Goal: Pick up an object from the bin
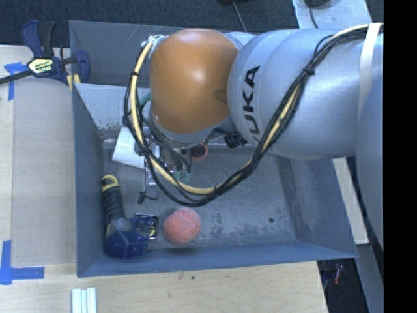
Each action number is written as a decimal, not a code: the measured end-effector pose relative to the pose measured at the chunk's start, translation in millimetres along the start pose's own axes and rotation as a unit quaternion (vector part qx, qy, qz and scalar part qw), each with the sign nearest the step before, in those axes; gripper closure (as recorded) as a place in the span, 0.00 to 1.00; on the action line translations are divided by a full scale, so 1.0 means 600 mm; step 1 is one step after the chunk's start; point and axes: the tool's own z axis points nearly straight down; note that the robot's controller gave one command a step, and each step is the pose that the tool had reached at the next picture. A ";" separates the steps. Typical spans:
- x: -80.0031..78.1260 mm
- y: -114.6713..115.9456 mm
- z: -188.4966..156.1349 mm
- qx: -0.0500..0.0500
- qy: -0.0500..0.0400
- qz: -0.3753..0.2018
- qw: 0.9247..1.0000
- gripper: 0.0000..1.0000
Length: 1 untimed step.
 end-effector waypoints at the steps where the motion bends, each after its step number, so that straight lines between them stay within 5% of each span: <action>1: -0.003 -0.003 -0.008 -0.001 -0.004 0.002 1.000 0.00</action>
Offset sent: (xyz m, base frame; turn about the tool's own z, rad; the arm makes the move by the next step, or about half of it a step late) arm 0.0836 -0.0363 -0.1642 0.0265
